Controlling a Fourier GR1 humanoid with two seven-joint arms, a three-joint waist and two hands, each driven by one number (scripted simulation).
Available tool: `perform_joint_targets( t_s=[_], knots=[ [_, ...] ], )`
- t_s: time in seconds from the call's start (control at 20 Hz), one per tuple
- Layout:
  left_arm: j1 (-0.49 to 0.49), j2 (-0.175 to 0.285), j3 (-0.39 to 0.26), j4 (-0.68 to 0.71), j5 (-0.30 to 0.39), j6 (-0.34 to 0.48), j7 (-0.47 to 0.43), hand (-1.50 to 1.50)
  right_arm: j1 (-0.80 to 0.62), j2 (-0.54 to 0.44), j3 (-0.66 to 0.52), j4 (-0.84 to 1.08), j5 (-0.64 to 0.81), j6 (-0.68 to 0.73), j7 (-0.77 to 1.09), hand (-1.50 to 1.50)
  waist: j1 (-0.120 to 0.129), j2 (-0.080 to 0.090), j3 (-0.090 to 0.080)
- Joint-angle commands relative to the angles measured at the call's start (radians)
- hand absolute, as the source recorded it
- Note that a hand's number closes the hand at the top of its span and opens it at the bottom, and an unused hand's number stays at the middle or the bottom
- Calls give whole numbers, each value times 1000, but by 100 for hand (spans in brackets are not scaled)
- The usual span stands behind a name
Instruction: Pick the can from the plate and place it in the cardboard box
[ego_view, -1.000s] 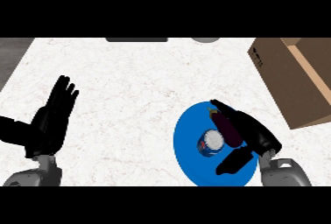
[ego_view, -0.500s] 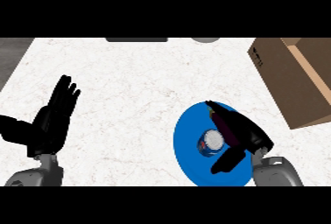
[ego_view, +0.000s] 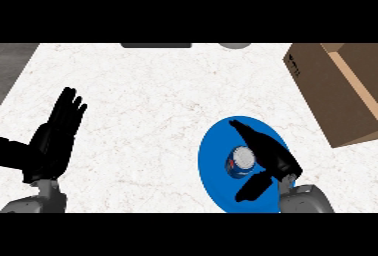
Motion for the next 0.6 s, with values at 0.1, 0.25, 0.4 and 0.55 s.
perform_joint_targets(
  t_s=[0.1,0.25,0.4,0.55],
  knots=[
    [-63,-12,-3,44,-19,18,14,0,9,-5,45,41,76,-40,-97,150,-1,1,0],
    [-75,-38,-26,68,-53,46,-12,0,-64,-16,31,59,107,-43,-111,150,-1,1,0],
    [-7,-34,-15,85,-26,-7,-74,0,-65,-21,35,39,139,-38,-112,150,0,0,0],
    [-66,4,18,29,-9,9,25,0,29,-17,69,-44,180,-120,-152,150,-2,-1,0]
  ],
)
